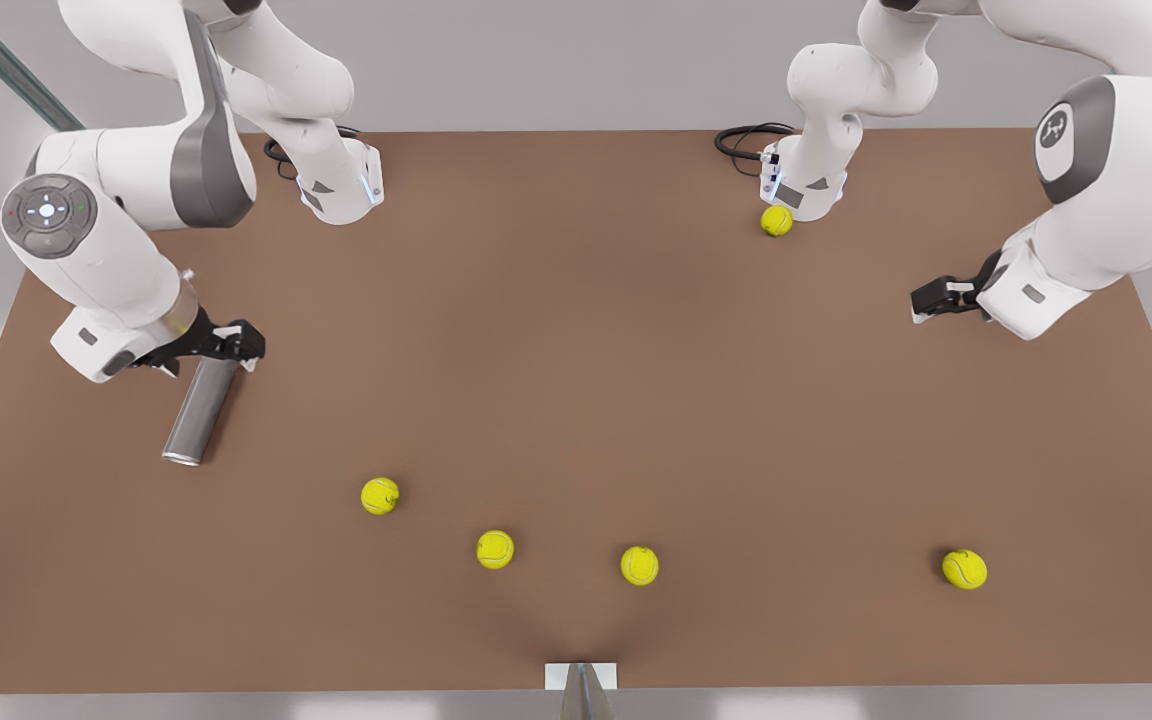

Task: Put the tennis tube upright

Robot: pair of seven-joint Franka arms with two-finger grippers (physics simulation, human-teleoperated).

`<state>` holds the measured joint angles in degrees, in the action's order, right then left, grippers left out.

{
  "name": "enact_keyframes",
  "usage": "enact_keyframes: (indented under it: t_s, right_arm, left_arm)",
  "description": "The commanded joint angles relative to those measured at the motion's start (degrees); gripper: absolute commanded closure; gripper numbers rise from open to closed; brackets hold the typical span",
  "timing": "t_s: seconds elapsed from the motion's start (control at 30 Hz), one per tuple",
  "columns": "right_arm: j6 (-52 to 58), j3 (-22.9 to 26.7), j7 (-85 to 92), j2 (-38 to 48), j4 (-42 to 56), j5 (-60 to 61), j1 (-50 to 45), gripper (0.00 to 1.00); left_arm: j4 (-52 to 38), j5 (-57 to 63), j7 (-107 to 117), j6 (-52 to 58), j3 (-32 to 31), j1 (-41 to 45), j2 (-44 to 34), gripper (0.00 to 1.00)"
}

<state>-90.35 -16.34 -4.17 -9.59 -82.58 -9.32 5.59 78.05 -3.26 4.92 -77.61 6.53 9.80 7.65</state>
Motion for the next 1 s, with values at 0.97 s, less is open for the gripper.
enact_keyframes:
  t_s: [0.97]
  right_arm:
    - [-49.22,-0.36,1.62,-12.03,-40.30,-3.87,27.98,0.00]
  left_arm:
    - [-0.09,0.36,-0.79,-0.97,-0.38,2.15,4.22,0.00]
